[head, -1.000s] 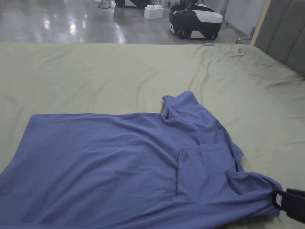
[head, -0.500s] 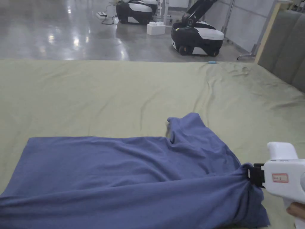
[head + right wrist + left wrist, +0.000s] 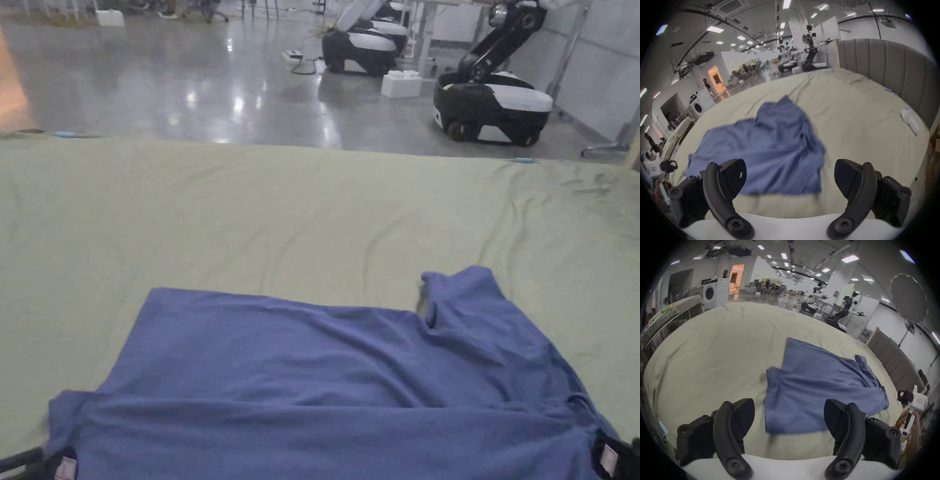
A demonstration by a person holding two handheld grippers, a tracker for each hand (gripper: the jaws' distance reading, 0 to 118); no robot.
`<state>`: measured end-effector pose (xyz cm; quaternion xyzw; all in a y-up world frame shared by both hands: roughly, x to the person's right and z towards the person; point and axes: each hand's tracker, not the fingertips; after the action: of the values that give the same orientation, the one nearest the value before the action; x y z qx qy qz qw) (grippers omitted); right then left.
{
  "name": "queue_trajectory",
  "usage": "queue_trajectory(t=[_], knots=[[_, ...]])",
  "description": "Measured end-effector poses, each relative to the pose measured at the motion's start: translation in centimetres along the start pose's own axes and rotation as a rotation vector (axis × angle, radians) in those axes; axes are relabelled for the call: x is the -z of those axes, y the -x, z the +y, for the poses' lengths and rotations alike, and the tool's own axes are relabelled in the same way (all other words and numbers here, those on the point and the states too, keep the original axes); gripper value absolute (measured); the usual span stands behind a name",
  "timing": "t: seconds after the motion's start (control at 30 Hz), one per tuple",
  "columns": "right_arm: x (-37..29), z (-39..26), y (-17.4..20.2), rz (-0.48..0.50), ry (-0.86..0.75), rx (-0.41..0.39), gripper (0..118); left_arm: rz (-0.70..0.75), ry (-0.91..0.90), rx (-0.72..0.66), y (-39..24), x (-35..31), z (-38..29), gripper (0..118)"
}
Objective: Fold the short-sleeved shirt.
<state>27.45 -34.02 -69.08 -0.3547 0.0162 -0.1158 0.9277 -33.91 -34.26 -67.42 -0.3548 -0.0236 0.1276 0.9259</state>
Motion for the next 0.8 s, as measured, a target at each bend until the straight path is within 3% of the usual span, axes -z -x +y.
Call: queue_trajectory(t=[0.03, 0.07, 0.1, 0.17, 0.23, 0.4, 0.43, 0.47, 0.5, 0.53, 0.67, 0.73, 0.8], knots=[[-0.6, -1.0, 0.2, -0.019, 0.076, 0.004, 79, 0.028, 0.032, 0.012, -0.3, -0.6, -0.8, 51], [-1.4, -1.9, 1.1, -0.030, 0.095, 0.004, 27, 0.042, 0.041, 0.022, -0.7, -1.0, -1.5, 2], [-1.8, -2.8, 1.4, -0.053, 0.104, 0.003, 2, 0.050, 0.036, 0.034, -1.1, -1.2, -2.4, 0], [-2.6, -4.6, 1.8, -0.123, 0.075, 0.004, 2, 0.107, 0.040, 0.025, -1.3, -0.9, -4.1, 0], [-3.2, -5.3, 2.0, -0.106, 0.104, -0.022, 2, 0.093, 0.066, 0.021, -1.2, -0.4, -4.9, 0], [-3.8, -4.8, 1.8, -0.067, 0.082, 0.018, 2, 0.052, 0.003, -0.063, 1.3, 2.2, -3.4, 0], [-3.8, -4.6, 1.8, -0.073, 0.074, 0.018, 2, 0.033, -0.013, -0.094, 2.1, 3.2, -2.5, 13], [-3.8, -4.3, 2.0, -0.079, 0.070, 0.015, 2, 0.025, -0.018, -0.123, 2.6, 4.3, -2.3, 39], [-3.9, -4.2, 2.1, -0.083, 0.064, 0.013, 2, 0.026, 0.005, -0.128, 2.9, 5.4, -2.1, 78], [-3.9, -4.1, 2.3, -0.083, 0.060, 0.008, 2, 0.030, 0.063, -0.126, 2.9, 6.6, -2.0, 89], [-3.8, -3.9, 2.9, -0.084, 0.075, -0.022, 2, -0.004, 0.219, -0.033, 1.9, 9.8, -2.2, 80], [-3.5, -3.7, 3.0, -0.099, 0.085, -0.033, 2, 0.163, 0.195, 0.103, 0.4, 9.0, -1.8, 46], [-3.2, -3.6, 3.1, -0.110, 0.091, -0.042, 2, 0.095, 0.175, 0.072, 0.9, 8.4, -1.8, 16]])
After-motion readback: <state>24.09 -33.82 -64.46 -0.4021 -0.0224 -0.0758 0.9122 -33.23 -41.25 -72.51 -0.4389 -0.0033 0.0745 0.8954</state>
